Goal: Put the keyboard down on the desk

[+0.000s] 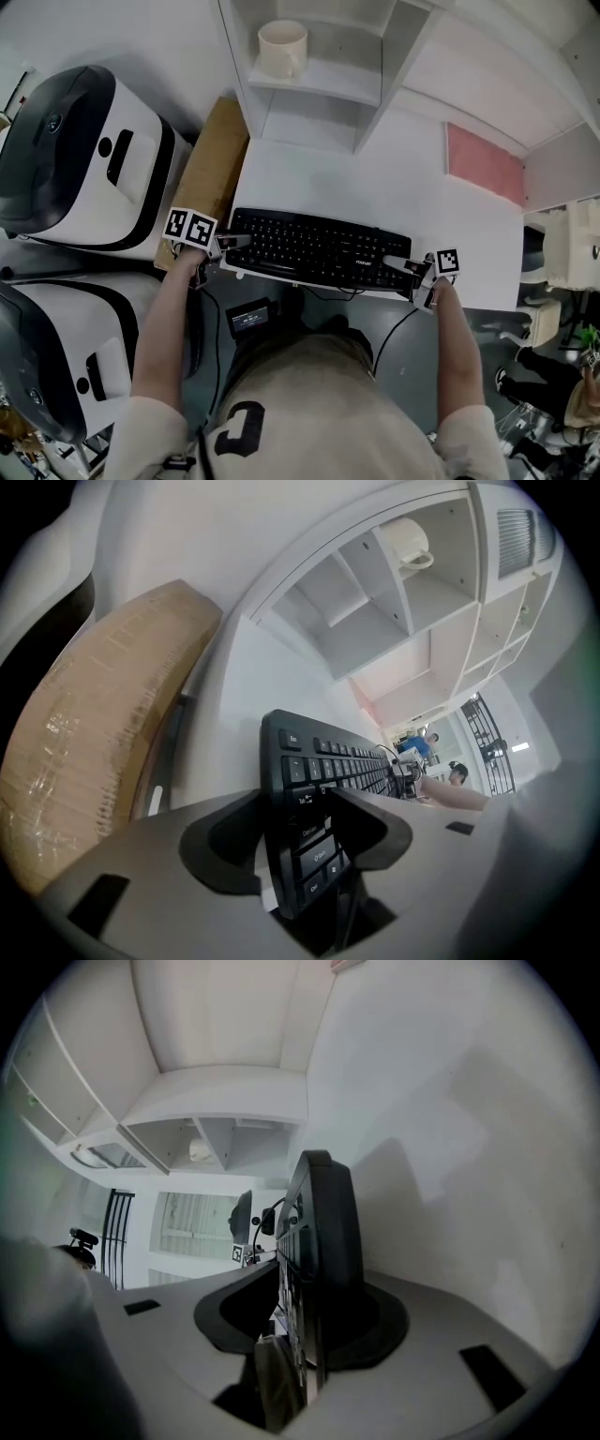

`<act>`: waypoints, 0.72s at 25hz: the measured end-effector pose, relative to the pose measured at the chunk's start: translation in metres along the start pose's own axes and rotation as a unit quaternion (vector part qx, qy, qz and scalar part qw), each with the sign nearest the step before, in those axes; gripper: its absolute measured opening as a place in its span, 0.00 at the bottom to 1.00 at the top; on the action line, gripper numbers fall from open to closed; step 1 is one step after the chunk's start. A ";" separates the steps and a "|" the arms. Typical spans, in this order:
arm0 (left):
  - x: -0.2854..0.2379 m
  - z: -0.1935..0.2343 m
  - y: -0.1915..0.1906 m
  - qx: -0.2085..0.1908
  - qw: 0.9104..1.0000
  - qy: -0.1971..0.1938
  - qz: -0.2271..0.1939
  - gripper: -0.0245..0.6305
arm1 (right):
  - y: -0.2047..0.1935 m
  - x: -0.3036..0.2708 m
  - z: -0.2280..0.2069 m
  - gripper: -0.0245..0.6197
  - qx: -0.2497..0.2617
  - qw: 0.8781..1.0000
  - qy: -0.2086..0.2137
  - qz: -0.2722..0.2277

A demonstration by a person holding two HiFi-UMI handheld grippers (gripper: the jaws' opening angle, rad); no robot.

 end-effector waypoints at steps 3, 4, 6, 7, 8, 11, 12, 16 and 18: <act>0.000 0.000 0.001 0.010 1.000 -0.001 0.001 0.39 | -0.006 -0.001 0.001 0.31 0.000 0.999 0.014 0.034; -0.001 -0.001 0.000 0.011 1.000 -0.003 0.004 0.39 | -0.011 0.001 0.001 0.34 -0.001 0.999 0.015 0.049; -0.006 -0.005 0.000 0.009 1.000 -0.009 0.011 0.39 | -0.014 0.008 -0.001 0.35 -0.007 0.998 0.015 0.060; -0.007 -0.005 0.000 0.009 1.000 -0.011 0.011 0.39 | -0.012 0.011 -0.002 0.36 -0.009 0.998 0.016 0.055; -0.008 -0.006 0.000 0.010 1.000 -0.012 0.008 0.39 | -0.009 0.013 -0.002 0.36 -0.010 0.999 0.018 0.048; -0.007 -0.006 -0.001 0.018 1.000 -0.013 -0.002 0.39 | -0.002 0.019 -0.004 0.36 -0.012 0.999 0.018 0.035; -0.006 -0.006 -0.002 0.020 1.000 -0.013 -0.003 0.39 | -0.001 0.020 -0.004 0.37 -0.012 0.999 0.016 0.037; -0.007 -0.007 -0.003 0.019 1.000 -0.014 -0.004 0.39 | 0.000 0.024 -0.004 0.37 -0.007 0.999 0.008 0.046; -0.007 -0.007 -0.003 0.019 1.000 -0.013 -0.007 0.39 | -0.001 0.026 -0.004 0.37 -0.010 0.999 0.010 0.047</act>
Point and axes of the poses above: the fingertips, and each gripper's own axes: x backward along the fingers, z to its left, y out of its top, the point moved 5 cm from there along x, backward along the fingers, and after that the axes turned 8 degrees about -x, right-handed, at the moved point
